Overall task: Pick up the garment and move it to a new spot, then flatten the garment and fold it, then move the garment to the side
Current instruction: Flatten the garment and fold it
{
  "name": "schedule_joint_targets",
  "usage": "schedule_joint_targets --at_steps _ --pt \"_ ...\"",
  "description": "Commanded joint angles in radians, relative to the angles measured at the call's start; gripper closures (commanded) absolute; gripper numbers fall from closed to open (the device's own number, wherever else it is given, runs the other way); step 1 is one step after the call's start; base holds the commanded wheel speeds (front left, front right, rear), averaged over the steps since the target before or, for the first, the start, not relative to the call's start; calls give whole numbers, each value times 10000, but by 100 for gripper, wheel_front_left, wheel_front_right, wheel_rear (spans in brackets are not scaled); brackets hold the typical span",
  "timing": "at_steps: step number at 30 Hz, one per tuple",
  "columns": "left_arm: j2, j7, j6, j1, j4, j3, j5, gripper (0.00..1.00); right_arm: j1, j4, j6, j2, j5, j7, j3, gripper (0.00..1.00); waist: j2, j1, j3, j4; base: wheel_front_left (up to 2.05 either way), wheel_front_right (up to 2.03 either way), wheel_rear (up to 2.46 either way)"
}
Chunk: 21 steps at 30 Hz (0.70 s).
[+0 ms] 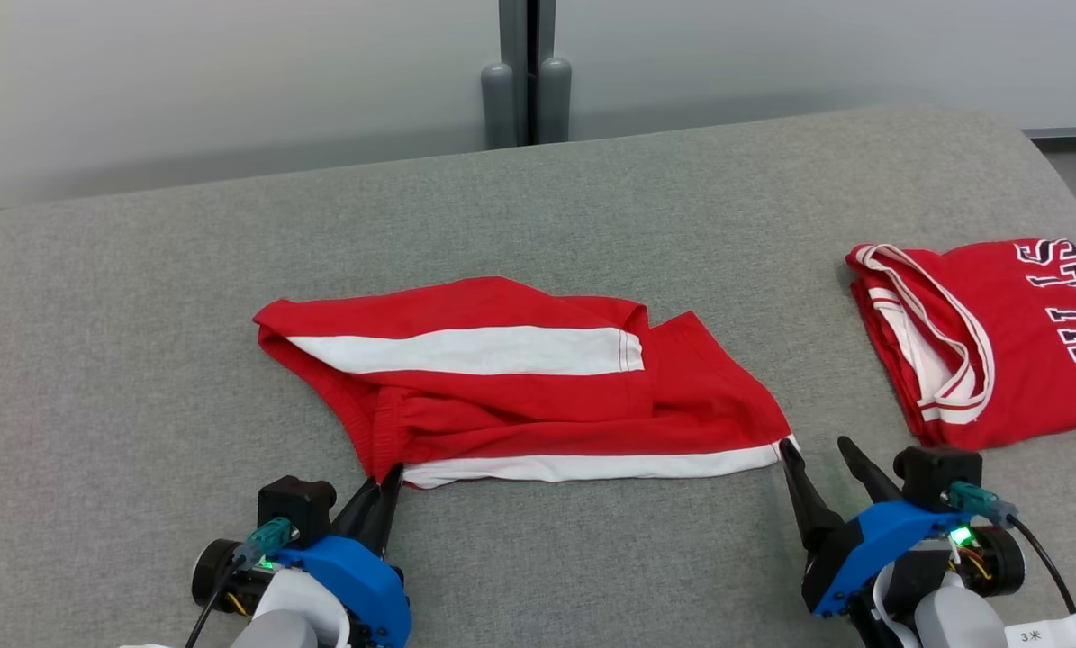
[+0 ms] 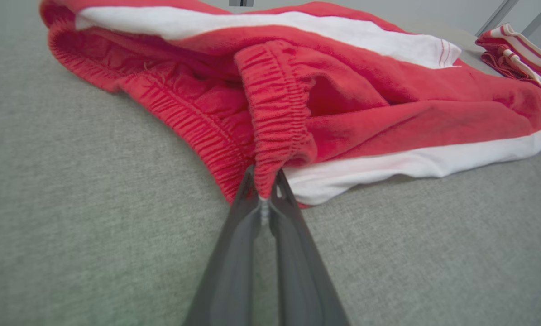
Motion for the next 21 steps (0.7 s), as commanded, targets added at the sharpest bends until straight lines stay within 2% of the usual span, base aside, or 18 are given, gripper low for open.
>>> schedule_joint_targets --at_steps 1,10,11,12,13,17,21 --pt "20 -33 -62 -234 32 -78 -77 100 -295 231 6 -7 51 -64 18 0 0 -1 83 113 0 0 0" --pt "-42 -140 -73 -435 97 -456 -353 100 -1152 2130 6 1 29 263 440 0 0 -1 260 492 0 0 0" --pt "-38 -161 -74 -432 108 -481 -361 100 -1209 2280 6 2 68 237 471 54 0 -1 256 513 0 0 0" --pt "-44 -193 -75 -432 112 -499 -413 100 -1257 2375 6 5 119 178 532 87 0 -1 245 531 0 0 0" --pt "-45 -218 -76 -431 108 -518 -450 100 -1271 2456 11 19 175 138 579 100 0 -1 226 547 0 0 0" --pt "-61 -324 -77 -310 -78 -476 -719 100 -1186 2207 6 -2 559 -169 517 100 0 -1 36 605 0 0 0" --pt "67 -435 -78 -155 -872 -430 -1082 100 -981 929 6 -16 588 -299 364 100 0 -1 -271 573 0 0 0"
